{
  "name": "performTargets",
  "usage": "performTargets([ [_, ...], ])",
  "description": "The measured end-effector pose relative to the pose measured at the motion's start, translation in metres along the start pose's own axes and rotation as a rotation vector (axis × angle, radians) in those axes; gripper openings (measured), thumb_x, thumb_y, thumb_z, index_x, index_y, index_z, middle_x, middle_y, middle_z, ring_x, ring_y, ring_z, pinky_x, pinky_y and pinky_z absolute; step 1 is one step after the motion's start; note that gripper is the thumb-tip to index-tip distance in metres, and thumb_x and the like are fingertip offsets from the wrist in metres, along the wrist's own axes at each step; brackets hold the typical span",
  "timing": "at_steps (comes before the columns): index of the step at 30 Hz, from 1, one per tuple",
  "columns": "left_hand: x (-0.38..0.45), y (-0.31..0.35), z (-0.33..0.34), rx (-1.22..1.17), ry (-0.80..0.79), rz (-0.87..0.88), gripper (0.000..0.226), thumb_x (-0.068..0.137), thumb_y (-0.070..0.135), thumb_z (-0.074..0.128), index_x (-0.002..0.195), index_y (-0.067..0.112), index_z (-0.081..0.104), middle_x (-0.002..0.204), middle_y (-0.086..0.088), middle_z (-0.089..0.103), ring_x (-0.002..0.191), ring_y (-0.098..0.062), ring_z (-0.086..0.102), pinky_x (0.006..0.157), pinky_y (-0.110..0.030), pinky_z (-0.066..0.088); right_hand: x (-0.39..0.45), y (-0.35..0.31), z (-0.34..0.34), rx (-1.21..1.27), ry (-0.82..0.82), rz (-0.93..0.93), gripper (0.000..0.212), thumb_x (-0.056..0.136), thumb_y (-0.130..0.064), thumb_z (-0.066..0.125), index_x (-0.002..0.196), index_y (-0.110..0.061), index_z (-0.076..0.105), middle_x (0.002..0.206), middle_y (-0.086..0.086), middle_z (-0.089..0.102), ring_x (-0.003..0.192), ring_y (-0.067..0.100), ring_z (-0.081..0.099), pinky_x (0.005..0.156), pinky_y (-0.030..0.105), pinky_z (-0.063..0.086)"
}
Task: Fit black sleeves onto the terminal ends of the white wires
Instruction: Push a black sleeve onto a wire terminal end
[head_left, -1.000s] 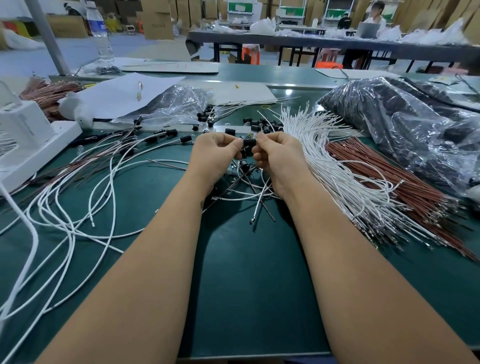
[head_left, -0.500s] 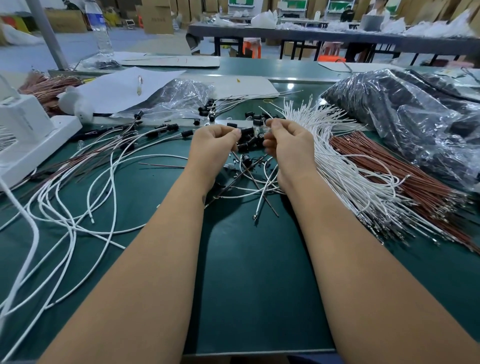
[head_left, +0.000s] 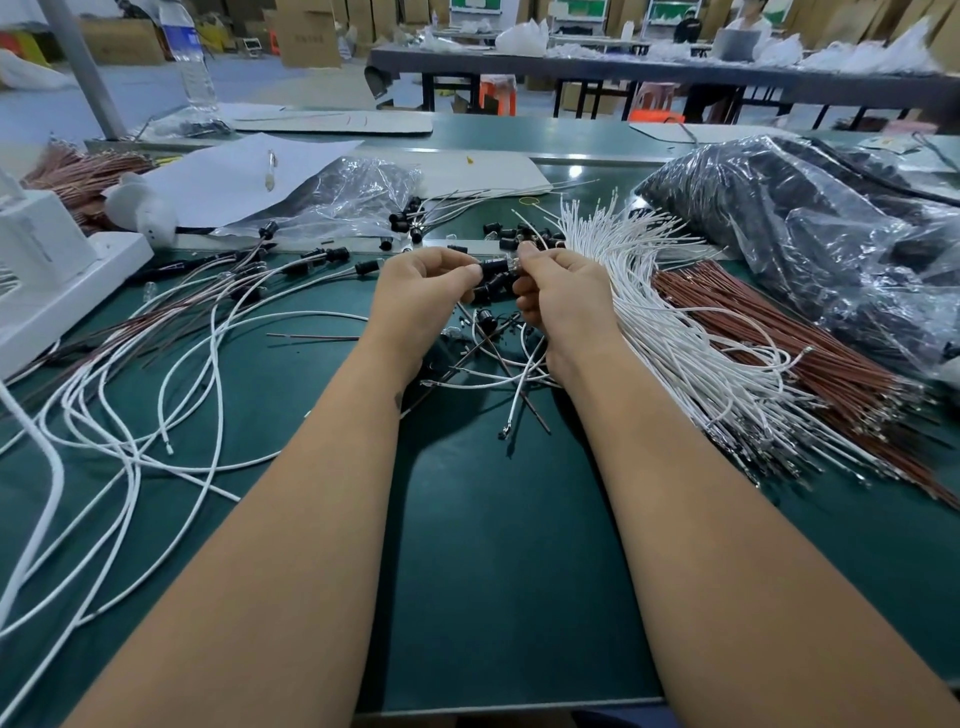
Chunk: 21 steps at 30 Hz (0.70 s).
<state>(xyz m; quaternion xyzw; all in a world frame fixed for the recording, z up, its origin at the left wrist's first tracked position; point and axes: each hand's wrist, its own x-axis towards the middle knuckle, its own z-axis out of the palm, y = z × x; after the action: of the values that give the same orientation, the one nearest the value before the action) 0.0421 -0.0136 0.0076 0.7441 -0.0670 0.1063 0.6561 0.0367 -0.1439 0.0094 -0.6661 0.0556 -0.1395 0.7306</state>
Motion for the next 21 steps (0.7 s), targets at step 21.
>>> performTargets([
  [21, -0.0001, -0.006, -0.001, 0.035, -0.034, 0.056, 0.005, 0.086, 0.007, 0.069, 0.083, 0.01, 0.069, 0.065, -0.002, 0.063, 0.058, -0.003, 0.058, 0.066, -0.013, 0.05, 0.0035, 0.0063, -0.0051, 0.102, -0.11, 0.05, 0.018, 0.092, -0.011, 0.064, 0.075, -0.01, 0.058, 0.055, -0.001, 0.061, 0.048, 0.011, 0.052, 0.05, 0.023, 0.043],
])
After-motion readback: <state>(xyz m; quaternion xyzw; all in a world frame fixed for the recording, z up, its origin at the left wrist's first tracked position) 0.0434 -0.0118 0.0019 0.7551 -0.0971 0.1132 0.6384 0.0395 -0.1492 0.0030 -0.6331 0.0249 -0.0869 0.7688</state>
